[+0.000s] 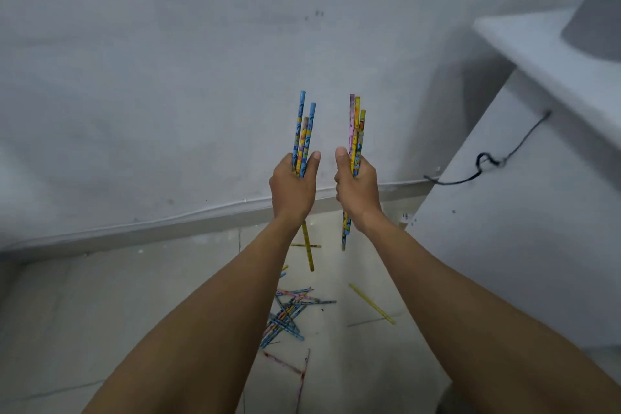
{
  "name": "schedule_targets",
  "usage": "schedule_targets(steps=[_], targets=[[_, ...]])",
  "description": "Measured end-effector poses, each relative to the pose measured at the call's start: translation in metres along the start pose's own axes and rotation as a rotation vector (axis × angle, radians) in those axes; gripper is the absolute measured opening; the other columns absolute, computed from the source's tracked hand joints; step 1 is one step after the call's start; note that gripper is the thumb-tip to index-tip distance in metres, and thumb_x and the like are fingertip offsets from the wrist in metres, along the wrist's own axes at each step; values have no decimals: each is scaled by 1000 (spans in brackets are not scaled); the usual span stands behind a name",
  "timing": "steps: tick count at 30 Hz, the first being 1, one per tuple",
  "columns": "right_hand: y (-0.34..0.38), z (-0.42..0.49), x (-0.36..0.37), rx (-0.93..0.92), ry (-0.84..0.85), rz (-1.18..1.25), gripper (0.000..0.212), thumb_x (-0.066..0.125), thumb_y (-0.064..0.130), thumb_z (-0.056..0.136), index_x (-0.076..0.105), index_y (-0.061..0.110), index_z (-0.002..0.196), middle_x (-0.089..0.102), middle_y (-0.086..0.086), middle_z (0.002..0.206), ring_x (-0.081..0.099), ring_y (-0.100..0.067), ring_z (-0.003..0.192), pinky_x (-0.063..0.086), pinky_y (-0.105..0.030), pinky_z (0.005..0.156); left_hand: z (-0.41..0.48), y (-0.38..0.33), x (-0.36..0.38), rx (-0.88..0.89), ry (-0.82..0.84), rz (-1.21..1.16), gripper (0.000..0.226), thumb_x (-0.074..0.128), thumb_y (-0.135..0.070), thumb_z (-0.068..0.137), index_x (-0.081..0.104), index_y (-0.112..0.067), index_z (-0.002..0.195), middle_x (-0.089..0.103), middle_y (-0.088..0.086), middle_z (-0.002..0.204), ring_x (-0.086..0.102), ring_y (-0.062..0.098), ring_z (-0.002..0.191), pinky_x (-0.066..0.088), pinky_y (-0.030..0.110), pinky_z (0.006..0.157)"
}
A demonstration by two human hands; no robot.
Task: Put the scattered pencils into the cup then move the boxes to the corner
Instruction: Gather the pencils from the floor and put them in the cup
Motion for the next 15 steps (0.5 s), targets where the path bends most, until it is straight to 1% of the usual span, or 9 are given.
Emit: schedule_targets(steps=[3,7,9,12,15], targets=[[81,-3,-15,13,-28,-26,40,45,66,88,43,31,70,38,2,59,36,-9,49,36,-26,47,12,-80,-12,-3,33,-14,36,61,-45,89,42,-29,63,42,-10,54,42,0,46,33,8,43],[188,-11,-31,22,-69,-51,44,44,70,85,45,29,71,41,5,56,37,-10,47,37,-25,43,28,-189,-29,14,60,-36,34,61,-45,89,43,-30,64,44,-10,55,43,0,47,34,8,43],[230,-14,-35,-1,-84,-53,46,43,72,84,46,28,71,42,4,57,38,-12,48,38,-26,43,35,-231,-34,36,54,-46,34,60,-46,89,43,-30,65,45,-9,56,44,0,48,35,8,45],[297,-21,-46,-9,-118,-45,45,43,74,83,44,32,66,41,4,55,38,-12,48,37,-26,43,46,-296,-42,39,74,-73,34,60,-47,89,44,-30,65,45,-10,55,45,0,49,35,9,45],[355,-25,-60,-37,-148,-25,44,43,73,84,43,34,63,39,7,53,36,-9,45,35,-25,42,57,-358,-43,85,83,-102,33,60,-48,89,44,-30,65,46,-10,55,46,0,50,35,9,45]])
Point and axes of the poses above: each hand's wrist, its own z-axis towards the middle knuckle, its own x-axis out of the palm, y = z × x, the point moved 10 cm from there along z, towards the middle knuckle
